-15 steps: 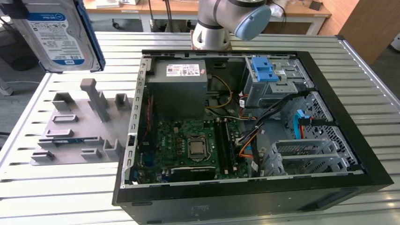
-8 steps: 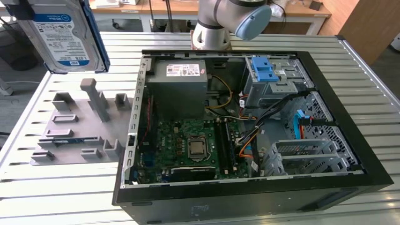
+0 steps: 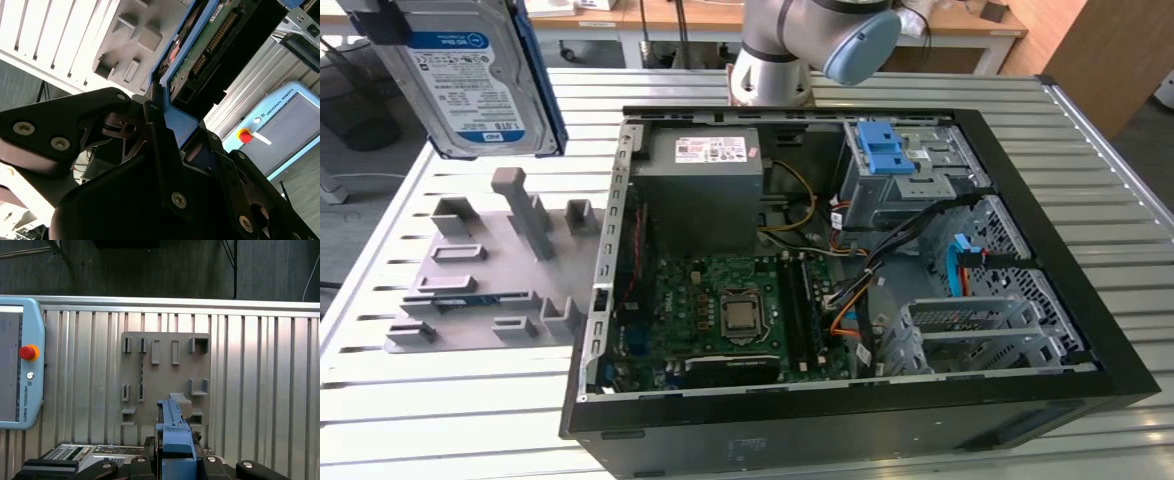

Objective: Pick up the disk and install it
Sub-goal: 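Pick up the disk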

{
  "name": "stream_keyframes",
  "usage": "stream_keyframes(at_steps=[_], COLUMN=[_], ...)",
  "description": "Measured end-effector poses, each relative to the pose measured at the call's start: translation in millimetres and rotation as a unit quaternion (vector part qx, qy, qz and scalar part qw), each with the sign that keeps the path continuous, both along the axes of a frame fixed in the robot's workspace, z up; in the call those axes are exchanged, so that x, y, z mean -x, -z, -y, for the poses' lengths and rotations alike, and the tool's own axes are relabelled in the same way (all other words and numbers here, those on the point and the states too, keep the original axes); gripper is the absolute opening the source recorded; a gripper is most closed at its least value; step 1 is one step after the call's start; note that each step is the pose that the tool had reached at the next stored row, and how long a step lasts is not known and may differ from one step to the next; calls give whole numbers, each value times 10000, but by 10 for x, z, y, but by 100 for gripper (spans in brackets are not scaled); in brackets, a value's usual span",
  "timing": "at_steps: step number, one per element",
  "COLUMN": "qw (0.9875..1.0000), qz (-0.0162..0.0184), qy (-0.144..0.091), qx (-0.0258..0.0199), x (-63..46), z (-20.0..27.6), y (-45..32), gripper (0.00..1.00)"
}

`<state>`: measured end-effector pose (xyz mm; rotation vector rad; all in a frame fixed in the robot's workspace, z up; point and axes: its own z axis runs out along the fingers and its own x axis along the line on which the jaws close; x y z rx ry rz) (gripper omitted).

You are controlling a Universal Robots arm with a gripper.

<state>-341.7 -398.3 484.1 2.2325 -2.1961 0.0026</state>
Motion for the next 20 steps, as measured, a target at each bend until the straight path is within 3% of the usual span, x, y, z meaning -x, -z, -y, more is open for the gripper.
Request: stream_keyframes(at_steps=[20], qw=[10000], qz=[0], qy=[23], qx=[18], x=[-297], z=[59], y=[0], gripper=[36])
